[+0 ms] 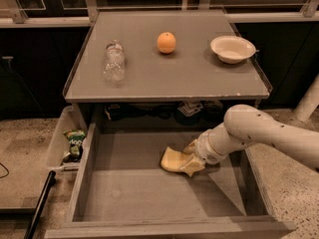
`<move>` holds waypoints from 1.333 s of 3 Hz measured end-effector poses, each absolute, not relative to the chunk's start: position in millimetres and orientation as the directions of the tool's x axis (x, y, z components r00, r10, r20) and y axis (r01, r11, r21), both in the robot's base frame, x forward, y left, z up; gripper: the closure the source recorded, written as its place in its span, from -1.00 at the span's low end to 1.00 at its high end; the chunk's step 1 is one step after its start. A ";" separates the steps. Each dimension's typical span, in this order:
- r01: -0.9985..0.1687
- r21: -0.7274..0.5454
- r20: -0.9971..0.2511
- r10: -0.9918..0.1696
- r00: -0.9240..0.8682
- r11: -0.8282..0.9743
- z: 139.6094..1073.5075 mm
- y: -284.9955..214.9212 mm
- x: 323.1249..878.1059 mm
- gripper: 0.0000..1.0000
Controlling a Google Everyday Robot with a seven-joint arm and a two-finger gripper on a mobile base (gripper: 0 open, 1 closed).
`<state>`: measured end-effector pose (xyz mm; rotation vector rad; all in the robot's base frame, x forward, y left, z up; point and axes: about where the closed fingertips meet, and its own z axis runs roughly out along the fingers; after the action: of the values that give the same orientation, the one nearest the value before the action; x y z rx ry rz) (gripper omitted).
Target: Pick sponge from top drawer and place on counter
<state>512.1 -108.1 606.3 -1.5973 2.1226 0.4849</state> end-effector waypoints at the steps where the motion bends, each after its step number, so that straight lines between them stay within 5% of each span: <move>1: -0.962 0.016 -0.538 -0.809 -0.238 0.272 606.3 -108.1 512.1 1.00; 4: -0.990 -0.024 -0.589 -0.802 -0.098 0.139 702.9 -110.9 498.5 1.00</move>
Offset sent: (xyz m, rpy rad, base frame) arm -0.0259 0.0125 0.0318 0.0038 0.0376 0.1194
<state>498.5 -110.9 702.9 -1.7140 1.9552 0.5329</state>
